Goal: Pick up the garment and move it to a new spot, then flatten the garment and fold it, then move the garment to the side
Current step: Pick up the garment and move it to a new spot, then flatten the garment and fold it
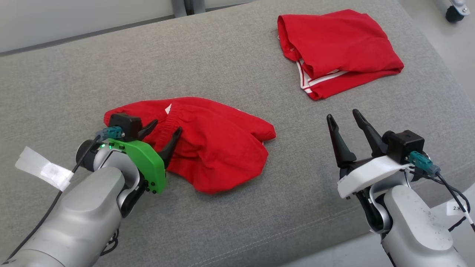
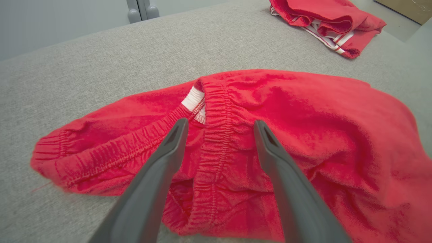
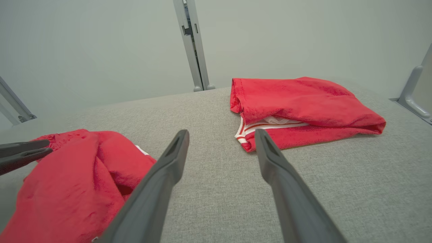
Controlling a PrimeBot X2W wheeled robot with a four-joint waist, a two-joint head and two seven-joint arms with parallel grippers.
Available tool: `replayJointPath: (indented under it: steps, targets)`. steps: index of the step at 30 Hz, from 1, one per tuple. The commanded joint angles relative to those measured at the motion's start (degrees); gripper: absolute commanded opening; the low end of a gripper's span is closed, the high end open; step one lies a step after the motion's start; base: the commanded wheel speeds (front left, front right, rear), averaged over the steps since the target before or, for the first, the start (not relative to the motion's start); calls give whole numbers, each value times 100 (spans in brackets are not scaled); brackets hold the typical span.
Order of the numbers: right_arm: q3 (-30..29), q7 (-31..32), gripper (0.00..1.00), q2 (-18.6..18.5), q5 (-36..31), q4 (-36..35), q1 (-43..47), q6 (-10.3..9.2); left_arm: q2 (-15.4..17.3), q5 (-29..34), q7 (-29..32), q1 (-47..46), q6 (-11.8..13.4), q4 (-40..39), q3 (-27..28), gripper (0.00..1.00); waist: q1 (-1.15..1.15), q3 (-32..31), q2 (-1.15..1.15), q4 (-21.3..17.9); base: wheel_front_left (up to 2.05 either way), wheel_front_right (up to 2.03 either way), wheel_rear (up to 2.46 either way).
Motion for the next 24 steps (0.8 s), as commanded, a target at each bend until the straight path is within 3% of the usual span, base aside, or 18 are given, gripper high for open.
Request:
replayJointPath:
  steps: [1,5,6,7,9,18,24]
  targets:
    - [-15,-24,100,-32,13,-22,-78,-3,48,-51,32,-85,4,46,-28,100,0,135,0,-161,0,0,0]
    - [-44,-24,100,-37,6,-40,-54,-3,52,-227,159,-79,4,116,-178,100,0,162,0,-215,0,0,0]
    - [-51,-24,100,-40,0,-45,-46,-3,44,-286,184,-72,4,98,-205,93,0,163,0,-217,0,0,0]
    - [-62,-24,100,-43,-8,-49,-37,-3,39,-330,193,-67,4,90,-225,47,0,161,0,-213,0,0,0]
    - [-80,-24,100,-52,-28,-53,-31,-3,27,-337,145,-105,4,96,-284,2,0,152,0,-179,0,0,0]
    - [-93,-24,100,-52,-60,-36,108,-3,-113,-218,-197,-249,4,6,-411,0,0,-18,0,232,0,0,0]
    - [-88,-24,100,-61,-39,-11,179,-3,-104,-21,-275,-303,4,-178,-215,0,0,-172,0,660,0,0,0]
